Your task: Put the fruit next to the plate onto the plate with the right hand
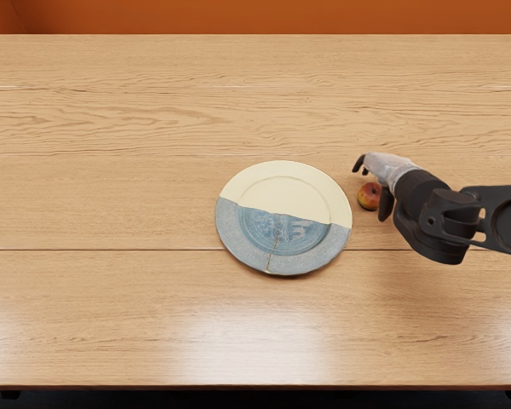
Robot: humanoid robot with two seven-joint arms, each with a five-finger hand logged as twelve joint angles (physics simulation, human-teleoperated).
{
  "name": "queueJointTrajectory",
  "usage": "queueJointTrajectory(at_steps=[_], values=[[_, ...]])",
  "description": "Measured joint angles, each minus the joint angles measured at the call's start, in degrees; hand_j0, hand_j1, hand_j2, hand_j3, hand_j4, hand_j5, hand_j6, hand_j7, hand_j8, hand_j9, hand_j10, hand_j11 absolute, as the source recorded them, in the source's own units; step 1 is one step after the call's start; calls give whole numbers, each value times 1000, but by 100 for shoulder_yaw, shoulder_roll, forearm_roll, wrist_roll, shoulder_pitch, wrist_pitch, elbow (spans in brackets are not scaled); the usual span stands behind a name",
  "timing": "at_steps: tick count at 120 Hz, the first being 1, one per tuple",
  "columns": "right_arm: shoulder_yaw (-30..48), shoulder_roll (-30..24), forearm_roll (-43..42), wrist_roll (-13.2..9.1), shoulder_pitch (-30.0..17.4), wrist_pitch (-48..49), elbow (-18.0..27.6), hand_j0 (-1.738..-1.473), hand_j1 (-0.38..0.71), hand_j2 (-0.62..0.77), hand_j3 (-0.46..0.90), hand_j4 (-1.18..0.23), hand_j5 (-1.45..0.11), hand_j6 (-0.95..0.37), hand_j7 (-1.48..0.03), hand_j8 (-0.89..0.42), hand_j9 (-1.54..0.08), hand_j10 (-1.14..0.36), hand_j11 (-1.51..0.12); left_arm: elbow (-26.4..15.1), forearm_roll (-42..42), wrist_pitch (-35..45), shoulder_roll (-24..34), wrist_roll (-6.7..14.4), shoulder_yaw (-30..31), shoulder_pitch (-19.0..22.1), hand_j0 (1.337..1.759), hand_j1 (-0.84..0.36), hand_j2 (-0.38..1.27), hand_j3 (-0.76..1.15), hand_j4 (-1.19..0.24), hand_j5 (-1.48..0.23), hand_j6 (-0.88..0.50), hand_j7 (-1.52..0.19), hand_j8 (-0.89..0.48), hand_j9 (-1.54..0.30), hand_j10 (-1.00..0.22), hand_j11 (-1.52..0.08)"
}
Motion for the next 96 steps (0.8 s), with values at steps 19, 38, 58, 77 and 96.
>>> queueJointTrajectory(at_steps=[19,38,58,77,96], values=[[6,25,21,0,-30,0,-18,-1658,68,-68,0,-351,-454,-352,-454,-351,-454,-351,-454,0,0,0,0,0,1,0,1658,349,0,0,0,0,0,0,0,0,0,0],[7,51,46,0,-51,2,-37,-1658,128,-78,0,-401,-519,-402,-519,-401,-519,-401,-519,0,0,0,0,0,0,0,1658,349,0,0,0,0,0,0,0,0,0,0],[8,58,59,0,-64,6,-47,-1658,178,-86,0,-442,-573,-442,-573,-442,-573,-442,-573,0,0,0,0,0,0,0,1658,349,0,0,0,0,0,0,0,0,0,0],[9,61,52,0,-88,10,-60,-1657,214,-86,-1,-485,-612,-463,-619,-485,-612,-485,-612,0,0,0,0,0,1,0,1658,349,0,0,0,0,0,0,0,0,0,0],[8,113,56,-6,-97,20,-121,-1654,221,-71,-1,-523,-650,-448,-662,-492,-650,-523,-649,0,0,0,0,0,1,0,1658,349,0,0,0,0,0,0,0,0,0,0]])
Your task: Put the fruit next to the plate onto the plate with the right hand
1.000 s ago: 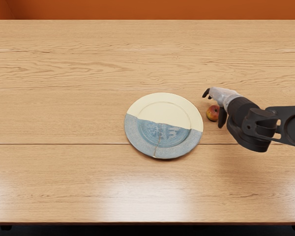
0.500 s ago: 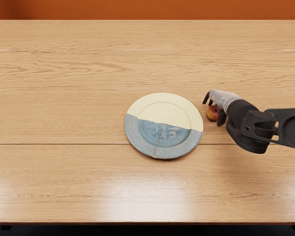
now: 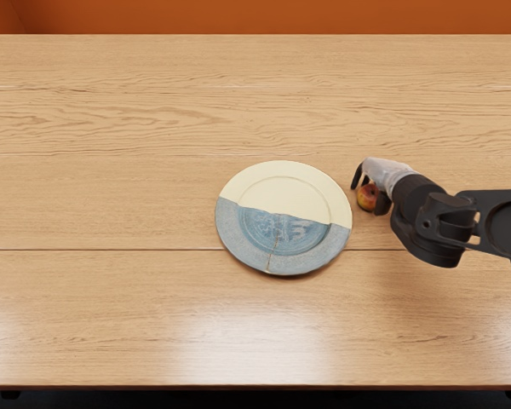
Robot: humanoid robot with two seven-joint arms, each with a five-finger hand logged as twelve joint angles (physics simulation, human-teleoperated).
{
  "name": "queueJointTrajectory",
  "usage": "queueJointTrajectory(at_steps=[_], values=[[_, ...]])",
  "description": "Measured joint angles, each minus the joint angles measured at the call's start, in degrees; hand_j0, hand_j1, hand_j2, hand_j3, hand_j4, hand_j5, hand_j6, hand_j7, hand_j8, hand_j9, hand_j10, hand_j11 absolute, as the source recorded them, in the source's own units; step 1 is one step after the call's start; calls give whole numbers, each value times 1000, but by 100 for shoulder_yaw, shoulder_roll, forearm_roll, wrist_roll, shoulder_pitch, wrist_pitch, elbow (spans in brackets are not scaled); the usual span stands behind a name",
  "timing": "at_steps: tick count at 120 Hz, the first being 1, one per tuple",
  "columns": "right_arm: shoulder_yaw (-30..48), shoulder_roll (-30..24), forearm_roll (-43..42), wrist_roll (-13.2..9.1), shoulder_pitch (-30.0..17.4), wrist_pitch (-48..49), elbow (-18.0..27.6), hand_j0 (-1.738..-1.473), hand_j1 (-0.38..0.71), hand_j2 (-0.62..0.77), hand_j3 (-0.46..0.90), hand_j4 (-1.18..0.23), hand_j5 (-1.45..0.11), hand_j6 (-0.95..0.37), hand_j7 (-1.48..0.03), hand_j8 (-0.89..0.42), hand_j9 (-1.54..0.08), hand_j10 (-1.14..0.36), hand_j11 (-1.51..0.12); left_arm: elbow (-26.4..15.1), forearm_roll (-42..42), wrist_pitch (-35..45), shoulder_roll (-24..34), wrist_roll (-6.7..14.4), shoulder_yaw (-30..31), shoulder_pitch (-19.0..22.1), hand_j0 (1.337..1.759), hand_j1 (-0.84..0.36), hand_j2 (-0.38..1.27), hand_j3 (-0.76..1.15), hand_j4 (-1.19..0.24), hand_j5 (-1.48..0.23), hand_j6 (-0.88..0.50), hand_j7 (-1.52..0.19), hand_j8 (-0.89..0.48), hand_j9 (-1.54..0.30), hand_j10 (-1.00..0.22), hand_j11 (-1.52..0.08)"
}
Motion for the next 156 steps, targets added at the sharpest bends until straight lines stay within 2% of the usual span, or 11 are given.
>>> queueJointTrajectory(at_steps=[19,39,76,116,132,156], values=[[8,34,-10,2,-27,32,-76,-1651,220,-56,0,-544,-701,-445,-702,-479,-708,-542,-707,0,0,0,0,0,-2,0,1658,349,0,0,0,0,0,0,0,0,0,0],[22,38,14,4,-31,41,-125,-1652,231,42,0,-566,-746,-440,-739,-475,-750,-565,-749,0,0,0,0,0,1,0,1658,349,0,0,0,0,0,0,0,0,0,0],[393,29,119,6,18,235,-139,-1655,250,61,0,-579,-779,-433,-765,-465,-777,-581,-777,0,0,0,0,0,1,0,1658,349,0,0,0,0,0,0,0,0,0,0],[697,25,206,8,504,633,-86,-1658,273,106,1,-576,-795,-419,-772,-448,-789,-579,-790,0,0,0,0,0,-1,0,1658,349,0,0,0,0,0,0,0,0,0,0],[713,213,270,6,617,662,-88,-1657,270,86,0,-579,-793,-416,-772,-443,-787,-582,-787,0,0,0,0,0,0,0,1658,349,0,0,0,0,0,0,0,0,0,0],[754,585,475,9,767,668,-93,-1658,280,131,1,-575,-799,-416,-773,-446,-791,-579,-793,0,0,0,0,0,-2,0,1658,349,0,0,0,0,0,0,0,0,0,0]])
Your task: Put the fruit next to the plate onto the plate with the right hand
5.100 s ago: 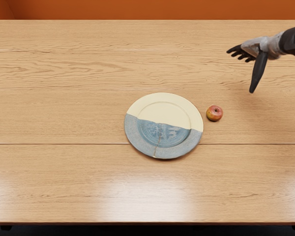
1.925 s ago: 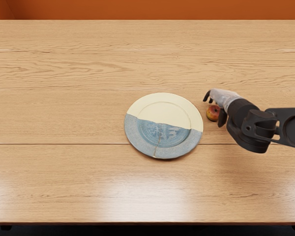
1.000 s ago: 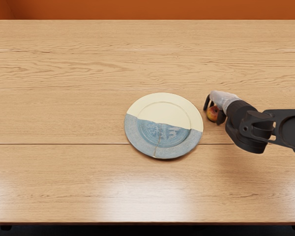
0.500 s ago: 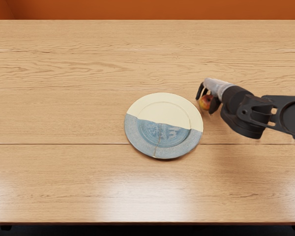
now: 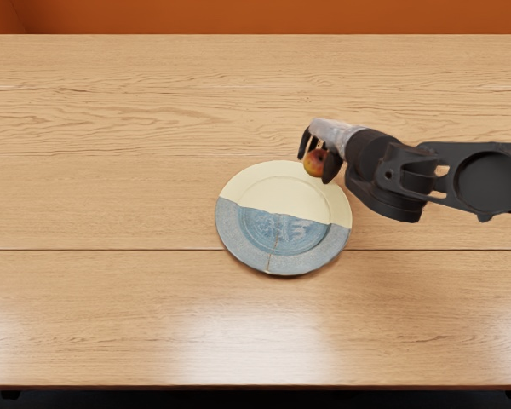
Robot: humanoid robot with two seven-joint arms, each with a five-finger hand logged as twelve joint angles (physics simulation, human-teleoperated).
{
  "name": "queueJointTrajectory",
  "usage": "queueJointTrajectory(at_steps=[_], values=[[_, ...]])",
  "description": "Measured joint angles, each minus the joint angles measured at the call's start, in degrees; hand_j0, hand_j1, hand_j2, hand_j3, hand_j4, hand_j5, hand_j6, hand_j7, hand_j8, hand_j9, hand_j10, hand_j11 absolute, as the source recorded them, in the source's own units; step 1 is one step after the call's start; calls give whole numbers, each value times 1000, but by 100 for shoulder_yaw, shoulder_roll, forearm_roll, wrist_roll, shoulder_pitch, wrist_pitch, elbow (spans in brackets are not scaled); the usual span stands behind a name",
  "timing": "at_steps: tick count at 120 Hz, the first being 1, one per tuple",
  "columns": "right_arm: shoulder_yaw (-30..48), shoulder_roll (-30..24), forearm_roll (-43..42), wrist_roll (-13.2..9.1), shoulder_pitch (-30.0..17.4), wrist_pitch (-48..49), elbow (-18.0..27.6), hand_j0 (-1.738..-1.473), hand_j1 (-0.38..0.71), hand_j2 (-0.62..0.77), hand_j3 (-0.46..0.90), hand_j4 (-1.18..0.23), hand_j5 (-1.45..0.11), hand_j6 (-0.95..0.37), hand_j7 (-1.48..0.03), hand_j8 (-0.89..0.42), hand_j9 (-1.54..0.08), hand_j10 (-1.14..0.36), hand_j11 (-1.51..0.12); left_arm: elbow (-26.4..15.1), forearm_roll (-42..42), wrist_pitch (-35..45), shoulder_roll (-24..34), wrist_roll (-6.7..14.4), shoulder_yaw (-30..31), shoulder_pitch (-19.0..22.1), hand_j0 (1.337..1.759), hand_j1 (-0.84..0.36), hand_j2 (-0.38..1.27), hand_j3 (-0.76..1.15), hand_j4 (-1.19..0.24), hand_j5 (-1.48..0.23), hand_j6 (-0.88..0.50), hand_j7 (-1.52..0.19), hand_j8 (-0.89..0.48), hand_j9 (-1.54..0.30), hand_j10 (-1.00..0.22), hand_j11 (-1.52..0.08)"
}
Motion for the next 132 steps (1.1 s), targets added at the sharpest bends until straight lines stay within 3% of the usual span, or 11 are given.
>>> queueJointTrajectory(at_steps=[25,55,104,119,132], values=[[154,334,186,2,78,5,-21,-1658,305,231,1,-570,-804,-421,-773,-451,-796,-574,-798,0,0,0,0,0,3,0,1658,349,0,0,0,0,0,0,0,0,0,0],[195,485,211,-1,-118,-26,-124,-1656,267,82,0,-579,-794,-415,-773,-444,-790,-581,-791,0,0,0,0,0,3,0,1658,349,0,0,0,0,0,0,0,0,0,0],[204,517,205,-3,-409,-48,-217,-1656,251,66,0,-571,-766,-428,-754,-461,-764,-572,-765,0,0,0,0,0,0,0,1658,349,0,0,0,0,0,0,0,0,0,0],[539,501,287,-2,-500,99,-370,-1657,11,31,0,-339,-453,-262,-447,-279,-452,-339,-453,0,0,0,0,0,1,0,1658,349,0,0,0,0,0,0,0,0,0,0],[1136,192,653,-2,-527,799,-362,-1657,-123,16,0,-213,-283,-168,-279,-178,-283,-213,-283,0,0,0,0,0,1,0,1658,349,0,0,0,0,0,0,0,0,0,0]])
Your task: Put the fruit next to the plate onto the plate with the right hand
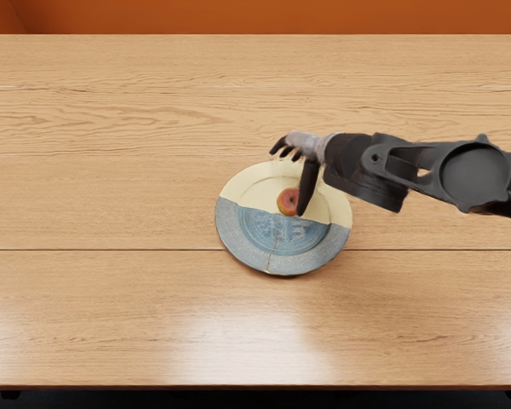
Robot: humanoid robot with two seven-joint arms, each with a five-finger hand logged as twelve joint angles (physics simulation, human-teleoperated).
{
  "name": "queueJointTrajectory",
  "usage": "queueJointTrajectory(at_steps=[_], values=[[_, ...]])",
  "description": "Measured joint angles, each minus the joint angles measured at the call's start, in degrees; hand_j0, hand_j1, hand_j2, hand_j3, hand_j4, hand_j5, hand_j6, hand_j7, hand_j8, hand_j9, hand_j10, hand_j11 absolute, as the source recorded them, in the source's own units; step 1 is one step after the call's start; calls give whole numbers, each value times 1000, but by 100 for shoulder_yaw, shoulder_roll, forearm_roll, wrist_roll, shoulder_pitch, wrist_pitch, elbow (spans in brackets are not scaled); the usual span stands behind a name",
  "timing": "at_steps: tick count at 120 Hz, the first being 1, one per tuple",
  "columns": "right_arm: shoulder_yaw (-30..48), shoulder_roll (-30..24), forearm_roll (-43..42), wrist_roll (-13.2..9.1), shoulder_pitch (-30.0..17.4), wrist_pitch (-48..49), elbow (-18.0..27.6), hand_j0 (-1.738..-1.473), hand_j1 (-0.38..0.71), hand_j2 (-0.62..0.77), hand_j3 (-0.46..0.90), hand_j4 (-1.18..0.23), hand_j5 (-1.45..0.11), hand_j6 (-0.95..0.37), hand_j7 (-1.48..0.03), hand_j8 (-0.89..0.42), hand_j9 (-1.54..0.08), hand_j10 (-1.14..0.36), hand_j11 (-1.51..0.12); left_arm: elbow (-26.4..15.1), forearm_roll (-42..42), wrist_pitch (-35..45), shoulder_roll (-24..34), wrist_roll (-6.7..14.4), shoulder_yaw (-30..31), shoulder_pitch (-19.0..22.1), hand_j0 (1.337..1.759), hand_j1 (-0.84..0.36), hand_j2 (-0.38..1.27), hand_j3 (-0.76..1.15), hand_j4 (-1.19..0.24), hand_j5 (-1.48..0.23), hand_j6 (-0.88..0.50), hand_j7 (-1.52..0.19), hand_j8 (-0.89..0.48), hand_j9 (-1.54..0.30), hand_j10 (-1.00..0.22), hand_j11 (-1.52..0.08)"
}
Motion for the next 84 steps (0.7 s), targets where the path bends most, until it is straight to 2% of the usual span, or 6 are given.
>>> queueJointTrajectory(at_steps=[26,35,56,84], values=[[1426,-1215,1199,0,-88,2976,-58,-1658,-244,2,0,-98,-128,-83,-126,-86,-128,-97,-128,0,0,0,0,0,0,0,1658,349,0,0,0,0,0,0,0,0,0,0],[1725,-1522,1680,0,-112,3658,-146,-1658,-263,-1,0,-79,-103,-69,-101,-71,-102,-79,-102,0,0,0,0,0,0,0,1658,349,0,0,0,0,0,0,0,0,0,0],[2252,-2210,2655,0,-349,4184,-534,-1658,-289,-4,0,-54,-70,-50,-69,-51,-69,-54,-69,0,0,0,0,0,1,0,1658,349,0,0,0,0,0,0,0,0,0,0],[2314,-2697,2970,0,-585,4292,-706,-1658,-303,-6,0,-41,-52,-40,-51,-40,-51,-40,-51,0,0,0,0,0,-4,-18,1658,349,0,0,0,0,0,0,0,0,0,0]])
